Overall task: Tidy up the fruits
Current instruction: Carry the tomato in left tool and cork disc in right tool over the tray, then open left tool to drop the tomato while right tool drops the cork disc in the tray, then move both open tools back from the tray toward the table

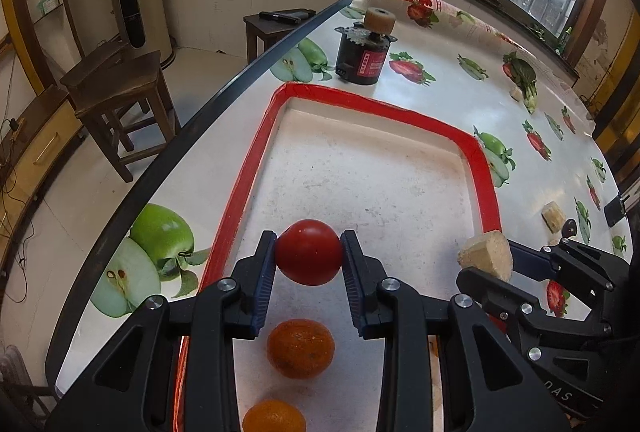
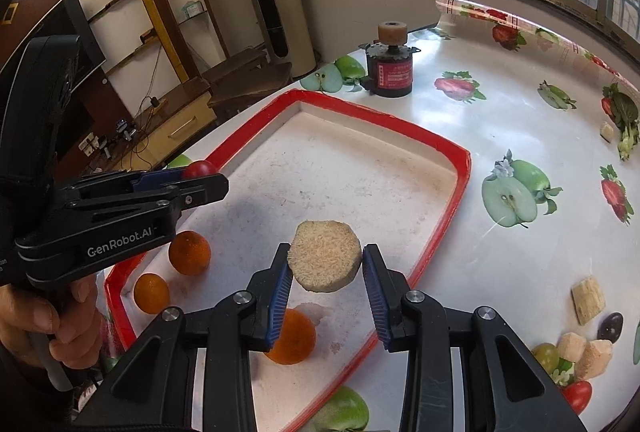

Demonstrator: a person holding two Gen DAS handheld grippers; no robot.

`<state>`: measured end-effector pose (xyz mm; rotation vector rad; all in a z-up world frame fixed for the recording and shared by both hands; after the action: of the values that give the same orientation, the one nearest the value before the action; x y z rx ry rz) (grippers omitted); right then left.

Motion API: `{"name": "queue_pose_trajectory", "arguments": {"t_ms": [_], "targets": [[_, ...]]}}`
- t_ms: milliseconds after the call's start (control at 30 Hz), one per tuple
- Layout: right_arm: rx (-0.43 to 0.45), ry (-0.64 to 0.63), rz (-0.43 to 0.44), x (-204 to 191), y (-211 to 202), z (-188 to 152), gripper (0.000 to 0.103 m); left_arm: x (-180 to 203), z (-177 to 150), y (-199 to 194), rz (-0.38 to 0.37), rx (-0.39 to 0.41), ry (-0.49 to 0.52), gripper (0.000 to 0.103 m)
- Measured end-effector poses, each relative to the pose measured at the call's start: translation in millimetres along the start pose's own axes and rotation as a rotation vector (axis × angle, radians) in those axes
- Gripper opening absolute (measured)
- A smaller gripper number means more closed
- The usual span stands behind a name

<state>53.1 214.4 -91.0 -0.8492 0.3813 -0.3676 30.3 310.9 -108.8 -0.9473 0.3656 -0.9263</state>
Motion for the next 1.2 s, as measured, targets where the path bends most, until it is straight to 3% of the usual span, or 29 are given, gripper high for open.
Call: {"name": "queue_pose_trajectory", "arguments": {"t_ms": [233,400,433,533,567,667,1200], "targets": [[-0.046,-0.029,-0.006,-4,19,-8,0.036,-4,-10,23,0.001,-0.074,-0.006,0.03],[-0.079,-0.031,-0.009,-4,32,-16,0.036,-3,-10,25,0.001,-0.076,-0.005,0.031],[-0.085,-0.032,-0.008,-4,34,-17,0.036,-3,-10,25,0.006,-0.078,-0.002,0.032],[-0.087,-0.028,-0.006,-4,34,-18,0.038,-4,-11,23,0.016,-0.078,-0.011,0.05],[-0.088,-0.025,-0.008,-3,34,-18,0.04,-5,-11,22,0.014,-0.074,-0.016,0.05],[-0.065,-0.025,-0.02,-1,25,-15,0.049,-4,-11,13,0.016,-0.058,-0.016,0.05],[0.05,0.062,-0.04,33,-54,-22,0.049,27,-26,-30,-0.014,0.001,-0.007,0.05]]}}
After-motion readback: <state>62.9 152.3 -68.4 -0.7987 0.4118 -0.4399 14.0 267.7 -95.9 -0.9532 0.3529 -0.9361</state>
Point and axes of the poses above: each gripper's, at about its wrist camera, not at the fingertips, and y roughly the way its jaws point, x to its right, z to its top, the point moved 10 cm from there along y, roughly the way its jaws point, and after that the axes turned 2 degrees about x, right-handed, at the moved point
